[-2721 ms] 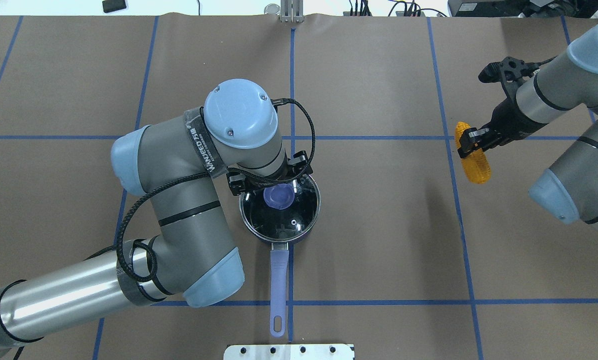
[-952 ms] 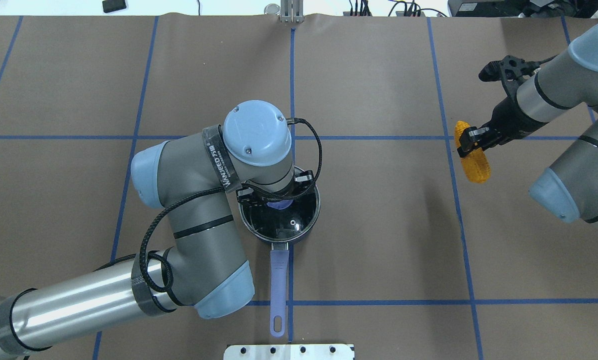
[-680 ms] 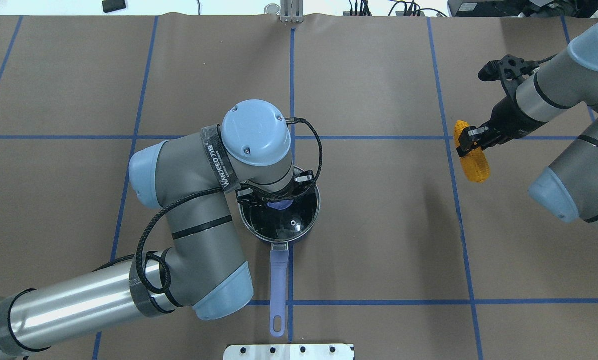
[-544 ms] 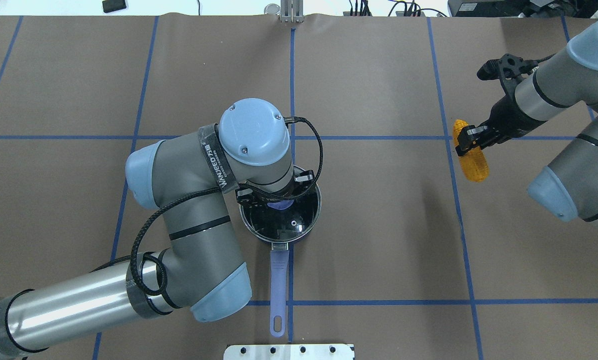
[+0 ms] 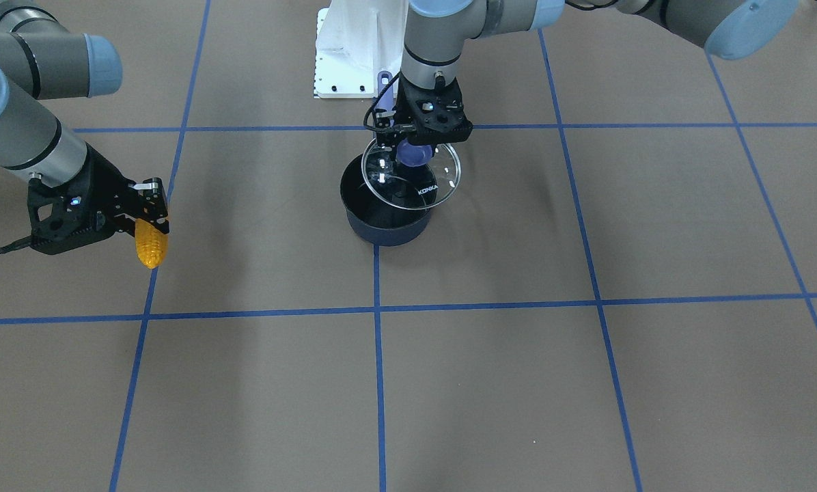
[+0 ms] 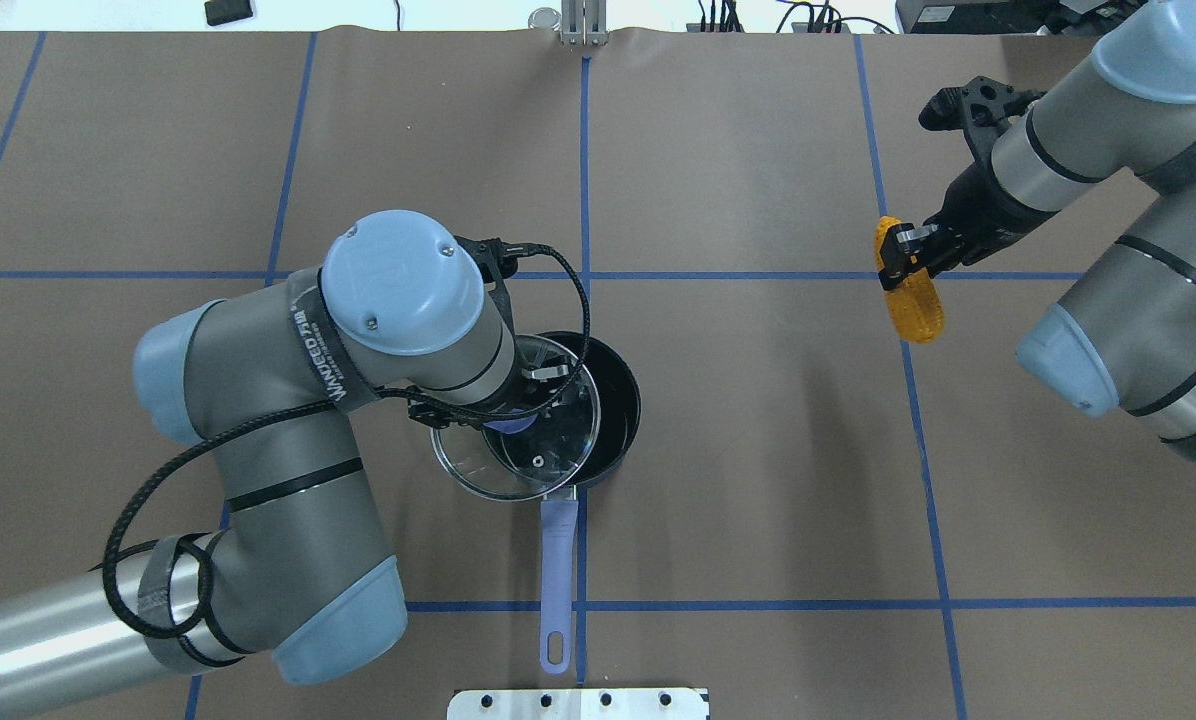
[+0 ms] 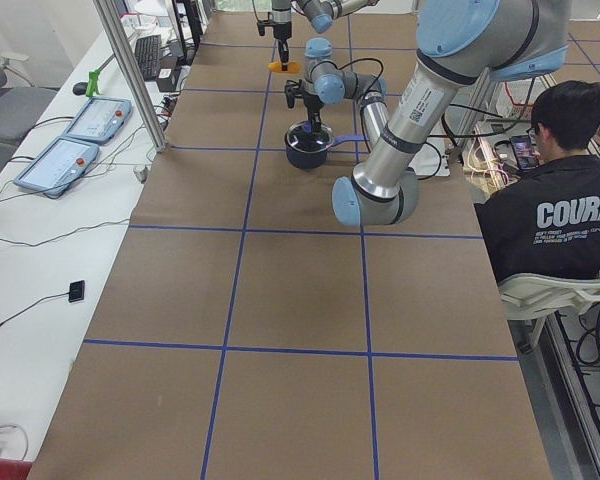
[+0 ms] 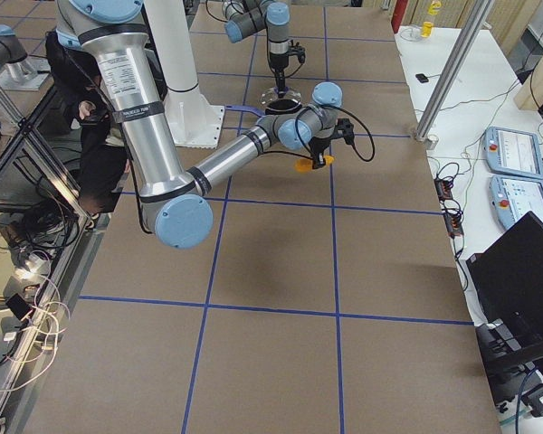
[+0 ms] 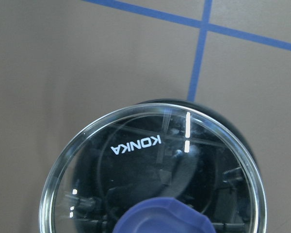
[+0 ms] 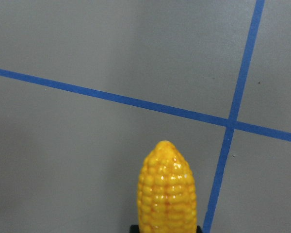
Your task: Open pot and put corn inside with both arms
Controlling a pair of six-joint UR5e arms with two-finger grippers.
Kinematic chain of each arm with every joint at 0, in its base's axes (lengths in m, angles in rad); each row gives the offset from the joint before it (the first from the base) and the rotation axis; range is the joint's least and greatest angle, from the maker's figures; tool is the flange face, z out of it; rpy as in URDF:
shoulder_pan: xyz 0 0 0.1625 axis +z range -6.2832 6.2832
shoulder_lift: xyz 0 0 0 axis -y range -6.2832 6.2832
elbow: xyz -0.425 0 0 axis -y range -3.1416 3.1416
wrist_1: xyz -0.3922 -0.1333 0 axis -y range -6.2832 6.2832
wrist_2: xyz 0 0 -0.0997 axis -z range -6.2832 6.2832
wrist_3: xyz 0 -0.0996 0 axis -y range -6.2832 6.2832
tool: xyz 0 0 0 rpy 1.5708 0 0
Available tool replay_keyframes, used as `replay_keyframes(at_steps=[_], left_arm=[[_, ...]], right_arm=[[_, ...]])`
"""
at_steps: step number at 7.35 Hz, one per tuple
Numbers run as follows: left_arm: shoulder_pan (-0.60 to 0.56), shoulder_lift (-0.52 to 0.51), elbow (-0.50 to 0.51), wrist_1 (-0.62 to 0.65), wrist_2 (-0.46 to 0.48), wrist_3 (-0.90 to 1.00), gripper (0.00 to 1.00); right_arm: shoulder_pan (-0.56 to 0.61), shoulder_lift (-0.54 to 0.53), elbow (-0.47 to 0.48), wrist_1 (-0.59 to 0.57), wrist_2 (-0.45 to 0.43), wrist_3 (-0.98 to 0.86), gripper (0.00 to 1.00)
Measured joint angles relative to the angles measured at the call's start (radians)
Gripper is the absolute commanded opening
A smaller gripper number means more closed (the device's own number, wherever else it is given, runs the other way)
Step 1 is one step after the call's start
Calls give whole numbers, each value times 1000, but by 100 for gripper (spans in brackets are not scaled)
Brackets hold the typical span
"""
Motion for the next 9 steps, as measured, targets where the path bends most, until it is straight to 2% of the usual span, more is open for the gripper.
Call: replay_keyframes(at_steps=[2, 4, 7, 9], left_arm=[[-17, 85, -76, -2, 0, 76, 41], [-49, 220, -161, -28, -2, 159, 41], [-119, 456, -196, -245, -14, 263, 41], [-197, 556, -191, -322, -91, 359, 41]], right_arm=[[-45, 67, -5, -20, -28, 93, 14], [-96, 142, -25, -25, -68, 203, 14], [-160, 240, -51, -33, -114, 331, 13], [-212, 333, -79, -85, -163, 393, 13]])
